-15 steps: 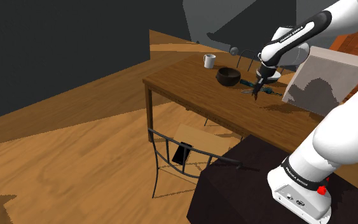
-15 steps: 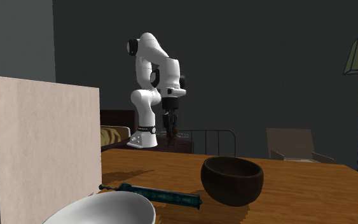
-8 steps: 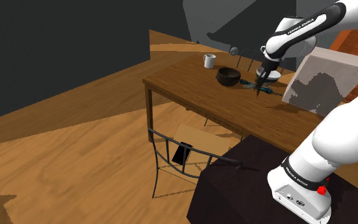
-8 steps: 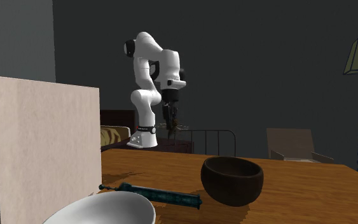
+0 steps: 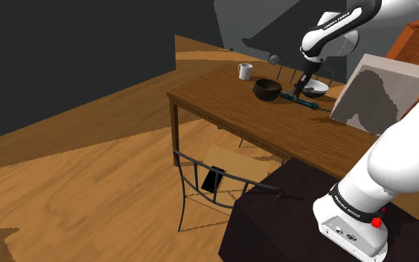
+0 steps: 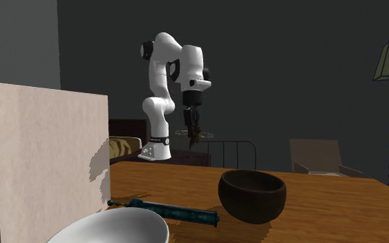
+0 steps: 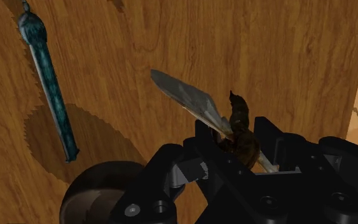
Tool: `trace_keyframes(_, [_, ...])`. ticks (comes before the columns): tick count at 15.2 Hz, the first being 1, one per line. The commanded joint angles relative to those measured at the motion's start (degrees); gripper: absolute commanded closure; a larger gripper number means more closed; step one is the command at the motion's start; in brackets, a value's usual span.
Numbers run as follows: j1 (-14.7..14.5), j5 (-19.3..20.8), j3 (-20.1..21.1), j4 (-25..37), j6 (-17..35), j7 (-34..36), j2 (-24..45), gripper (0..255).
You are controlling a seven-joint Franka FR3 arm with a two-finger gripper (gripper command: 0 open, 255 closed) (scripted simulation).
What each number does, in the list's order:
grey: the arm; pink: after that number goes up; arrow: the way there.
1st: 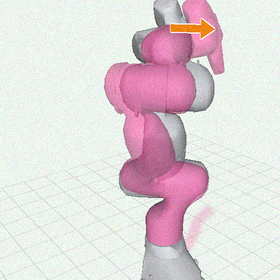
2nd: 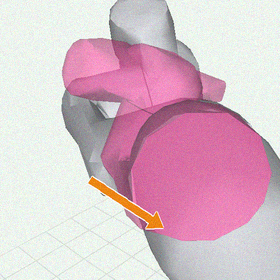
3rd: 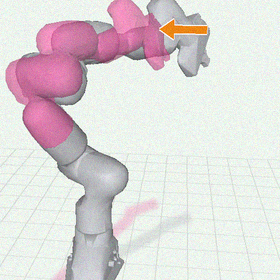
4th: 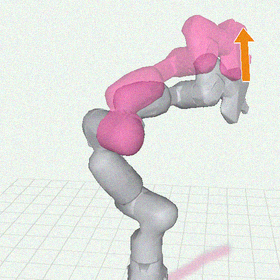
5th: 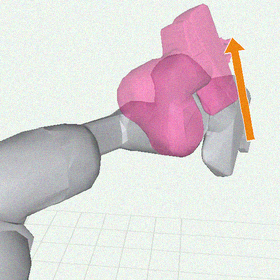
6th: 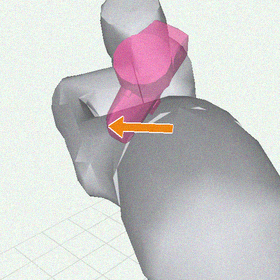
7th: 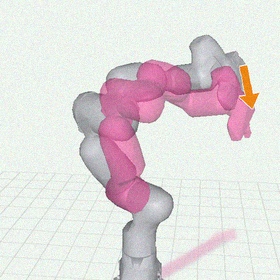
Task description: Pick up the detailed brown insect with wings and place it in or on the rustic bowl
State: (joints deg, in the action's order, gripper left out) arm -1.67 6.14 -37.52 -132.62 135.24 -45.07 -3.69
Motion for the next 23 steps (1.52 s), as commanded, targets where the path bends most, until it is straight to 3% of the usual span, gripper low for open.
trace_keyframes(1, [-0.66, -4.7, -0.36, 4.95, -0.54, -2.76, 5.36, 255])
trace_keyframes(7, [2.31, -15.96, 1.87, 21.87, -5.41, -8.82, 20.43, 255])
trace_keyframes(14, [9.59, -23.23, 5.99, 46.51, -14.78, -10.45, 37.37, 255])
trace_keyframes(18, [15.25, -25.69, 8.36, 66.06, -22.68, -9.1, 48.79, 255])
trace_keyframes(19, [18.44, -26.54, 9.43, 77.46, -27.37, -7.83, 55.0, 255])
trace_keyframes(23, [18.07, -26.74, 9.73, 75.11, -24.66, -8.12, 55.47, 255])
